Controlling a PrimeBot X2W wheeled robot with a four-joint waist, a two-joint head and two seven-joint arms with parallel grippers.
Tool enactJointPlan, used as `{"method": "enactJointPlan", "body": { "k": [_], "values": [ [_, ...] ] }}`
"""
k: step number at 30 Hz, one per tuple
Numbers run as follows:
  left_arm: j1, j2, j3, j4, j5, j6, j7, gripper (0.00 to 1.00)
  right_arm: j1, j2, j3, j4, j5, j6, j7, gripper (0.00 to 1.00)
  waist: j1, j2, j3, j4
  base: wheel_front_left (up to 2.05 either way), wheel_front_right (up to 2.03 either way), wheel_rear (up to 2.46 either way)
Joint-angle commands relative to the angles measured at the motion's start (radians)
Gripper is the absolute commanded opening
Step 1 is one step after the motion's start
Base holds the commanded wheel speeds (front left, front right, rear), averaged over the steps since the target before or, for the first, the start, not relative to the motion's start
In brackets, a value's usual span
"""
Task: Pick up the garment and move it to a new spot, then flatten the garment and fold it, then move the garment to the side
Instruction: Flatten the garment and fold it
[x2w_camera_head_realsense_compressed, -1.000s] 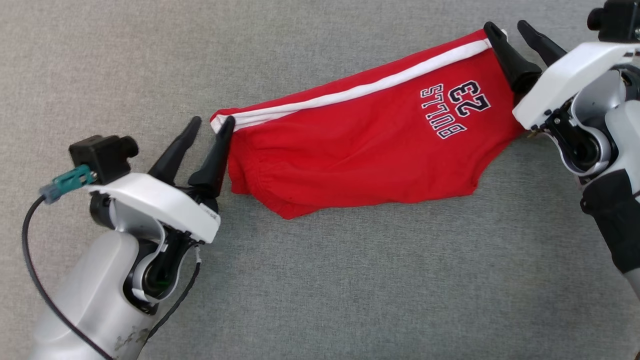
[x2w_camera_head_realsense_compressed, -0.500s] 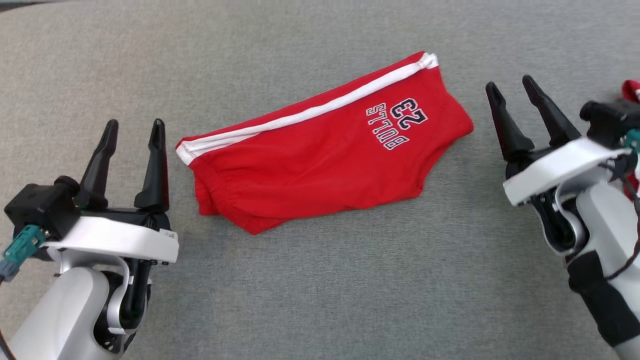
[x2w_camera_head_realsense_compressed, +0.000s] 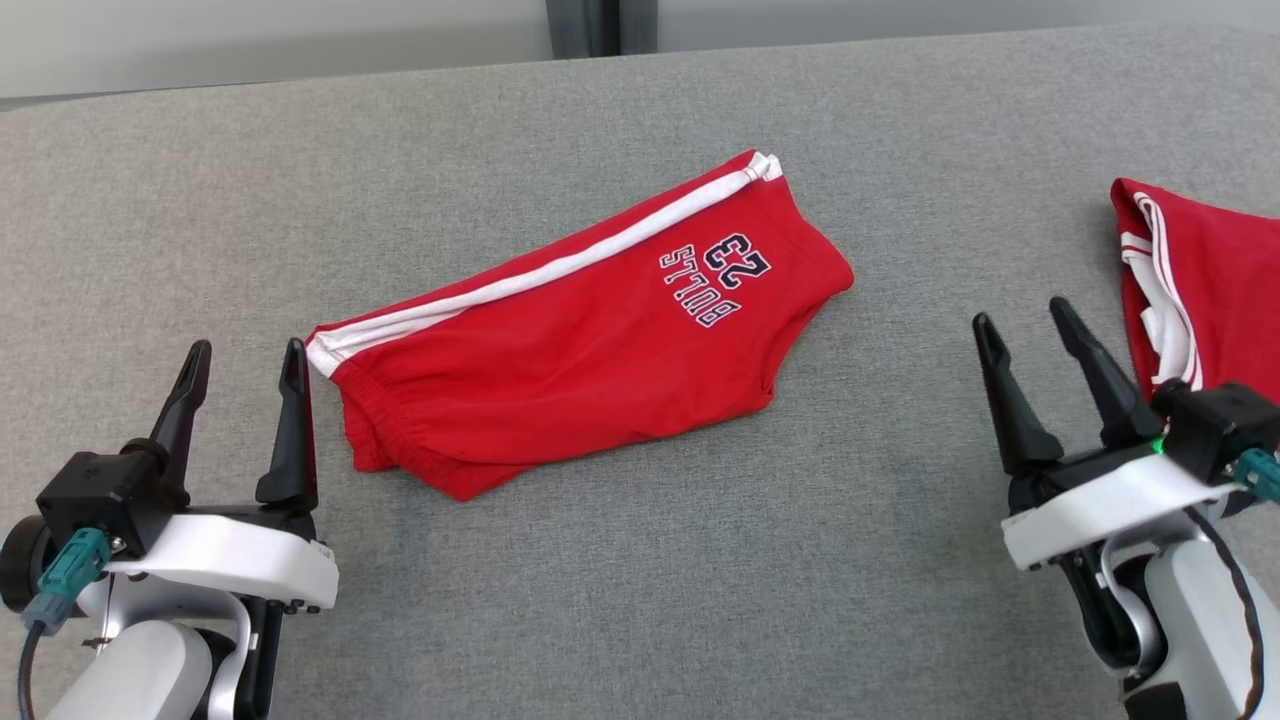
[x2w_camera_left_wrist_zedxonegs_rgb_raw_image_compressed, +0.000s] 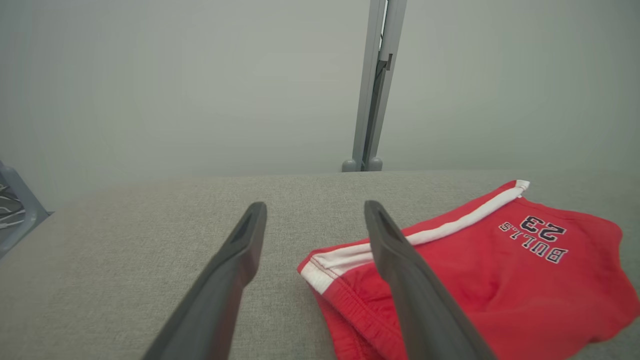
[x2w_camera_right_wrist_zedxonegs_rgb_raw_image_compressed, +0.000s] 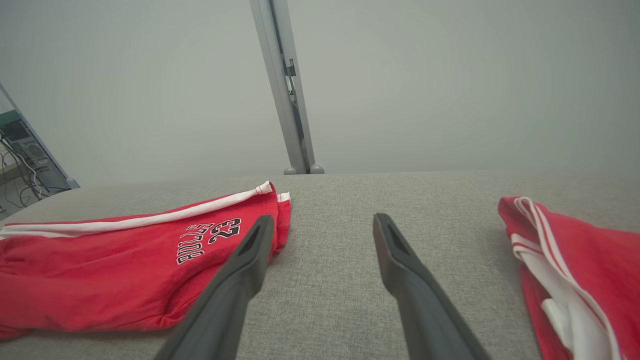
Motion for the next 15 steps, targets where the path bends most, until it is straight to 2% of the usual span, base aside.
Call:
{"method": "enactJointPlan", "body": {
  "k": [1, 9, 15],
  "values": [
    [0.011, 0.006, 0.004, 0.001, 0.006, 0.008, -0.004, 1.00, 0.033, 0.012, -0.020, -0.032, -0.018, 0.000, 0.018, 1.00, 0.0000, 0.0000, -0.008, -0.008, 0.00, 0.00, 0.00],
    [0.027, 0.001, 0.008, -0.006, -0.010, 0.011, -0.006, 1.00, 0.112, 0.056, -0.088, -0.152, -0.063, 0.000, 0.093, 1.00, 0.0000, 0.0000, -0.012, -0.014, 0.00, 0.00, 0.00],
    [0.009, -0.005, 0.019, -0.013, -0.009, -0.004, -0.026, 1.00, 0.132, 0.067, -0.107, -0.196, -0.076, 0.000, 0.119, 1.00, 0.0000, 0.0000, -0.009, -0.008, 0.00, 0.00, 0.00]
  ]
}}
